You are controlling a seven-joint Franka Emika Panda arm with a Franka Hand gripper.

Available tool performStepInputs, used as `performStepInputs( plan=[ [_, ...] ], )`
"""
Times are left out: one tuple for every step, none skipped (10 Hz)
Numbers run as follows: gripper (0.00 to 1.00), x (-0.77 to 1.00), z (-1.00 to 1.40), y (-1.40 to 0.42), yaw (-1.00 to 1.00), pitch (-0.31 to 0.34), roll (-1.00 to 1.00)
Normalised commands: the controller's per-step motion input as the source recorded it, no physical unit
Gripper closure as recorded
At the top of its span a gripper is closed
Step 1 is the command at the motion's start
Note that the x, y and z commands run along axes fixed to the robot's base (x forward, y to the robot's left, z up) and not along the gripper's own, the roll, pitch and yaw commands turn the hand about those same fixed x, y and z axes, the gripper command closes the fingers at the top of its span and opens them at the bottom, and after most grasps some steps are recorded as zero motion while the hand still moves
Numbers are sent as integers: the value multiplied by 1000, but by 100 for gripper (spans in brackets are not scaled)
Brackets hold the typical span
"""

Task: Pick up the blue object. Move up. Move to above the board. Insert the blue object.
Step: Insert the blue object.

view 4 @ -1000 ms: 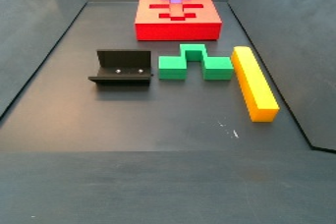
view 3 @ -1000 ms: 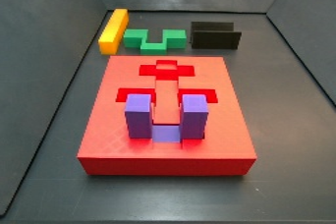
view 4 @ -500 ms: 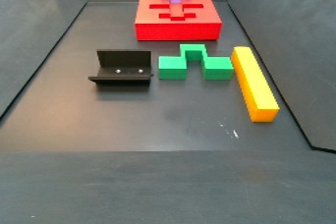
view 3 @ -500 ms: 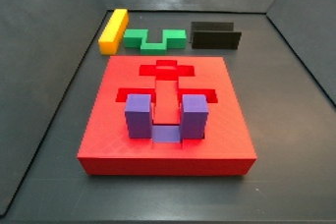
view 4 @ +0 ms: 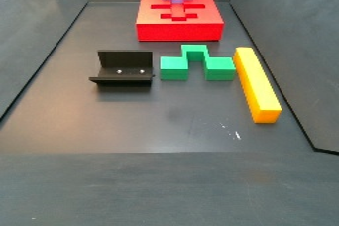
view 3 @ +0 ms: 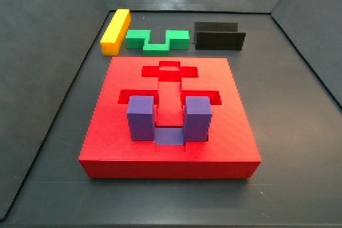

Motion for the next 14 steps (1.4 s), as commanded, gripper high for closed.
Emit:
performStepInputs(
  plan=[
    [100,0,0,-34,0,0,10],
    [100,0,-3,-46,0,0,11],
    [100,0,-34,-46,0,0,16],
    [100,166,-89,0,0,0,49],
    [100,803,-109,297,3,0,67],
    [100,1000,-129,463,54,0,71],
    [100,1000,-163,463,51,0,66],
    [100,940,-303,440,54,-46,56],
    [100,823,-469,354,54,-87,66],
    [100,623,-720,111,71,-144,104],
    [100,594,-749,51,57,-149,101],
    [100,589,-734,43,54,-157,104],
    [100,586,-731,49,54,-156,107],
    [100,469,-737,71,71,-149,111]
  ],
)
